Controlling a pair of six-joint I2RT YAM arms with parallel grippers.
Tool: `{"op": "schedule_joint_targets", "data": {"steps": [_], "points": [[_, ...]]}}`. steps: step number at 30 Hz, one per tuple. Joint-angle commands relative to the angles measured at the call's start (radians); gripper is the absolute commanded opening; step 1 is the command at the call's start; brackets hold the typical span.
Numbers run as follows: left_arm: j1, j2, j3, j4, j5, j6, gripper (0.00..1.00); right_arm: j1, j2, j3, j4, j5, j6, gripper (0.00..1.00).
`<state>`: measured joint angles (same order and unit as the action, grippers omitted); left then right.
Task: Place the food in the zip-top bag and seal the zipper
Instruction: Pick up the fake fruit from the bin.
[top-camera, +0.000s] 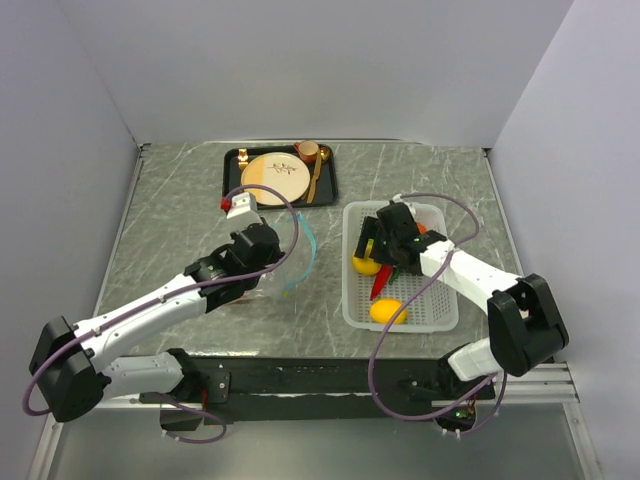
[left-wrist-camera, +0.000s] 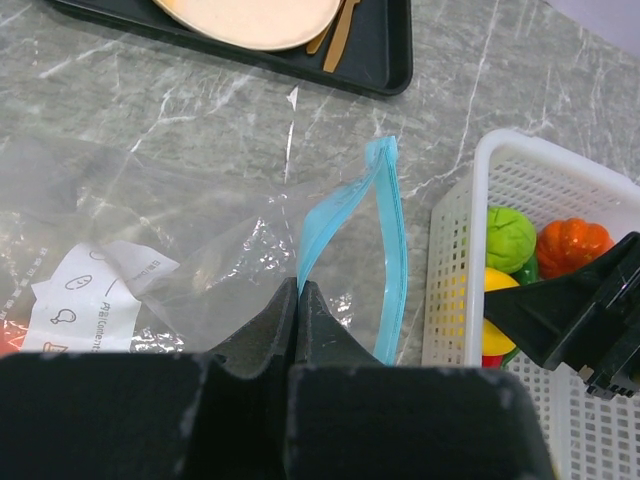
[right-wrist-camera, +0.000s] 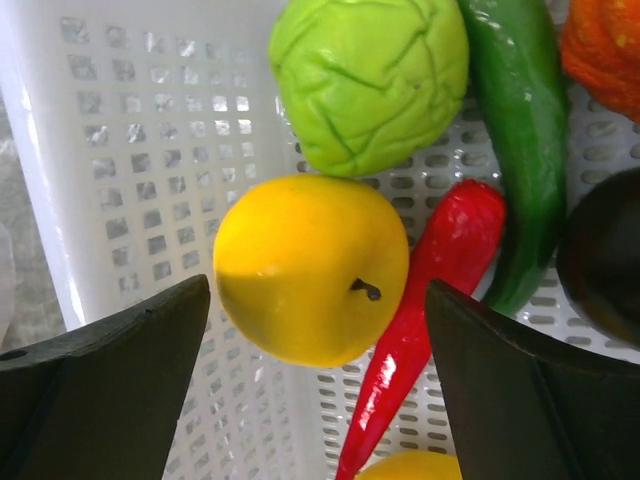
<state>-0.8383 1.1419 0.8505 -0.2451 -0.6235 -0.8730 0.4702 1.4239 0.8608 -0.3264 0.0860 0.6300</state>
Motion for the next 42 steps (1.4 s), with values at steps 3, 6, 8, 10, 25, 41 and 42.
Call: {"op": "schedule_joint_targets", "data": {"steps": [3,6,8,10,25,41,42], "points": [[0.005,0.007,0.048,0.001,0.008,0.008,0.01,-0.013,0.038,0.047,0.046,-0.044,-0.021,0.81],[0.005,0.005,0.039,-0.013,-0.002,-0.030,0.01,-0.015,0.046,0.041,0.053,-0.057,-0.035,0.69],[0.005,0.004,0.035,-0.013,0.002,-0.046,0.01,-0.016,0.040,0.038,0.058,-0.058,-0.044,0.61],[0.005,-0.001,0.024,0.000,0.008,-0.057,0.01,-0.019,0.026,0.035,0.058,-0.063,-0.053,0.48],[0.007,-0.011,0.004,0.006,0.004,-0.054,0.01,-0.021,-0.066,0.029,0.029,-0.049,-0.067,0.33],[0.005,-0.004,0.005,0.018,0.010,-0.050,0.01,-0.022,-0.269,0.063,0.015,-0.149,-0.066,0.38],[0.005,-0.004,0.004,0.021,0.011,-0.049,0.01,-0.024,-0.275,0.067,0.020,-0.158,-0.049,0.40]]}}
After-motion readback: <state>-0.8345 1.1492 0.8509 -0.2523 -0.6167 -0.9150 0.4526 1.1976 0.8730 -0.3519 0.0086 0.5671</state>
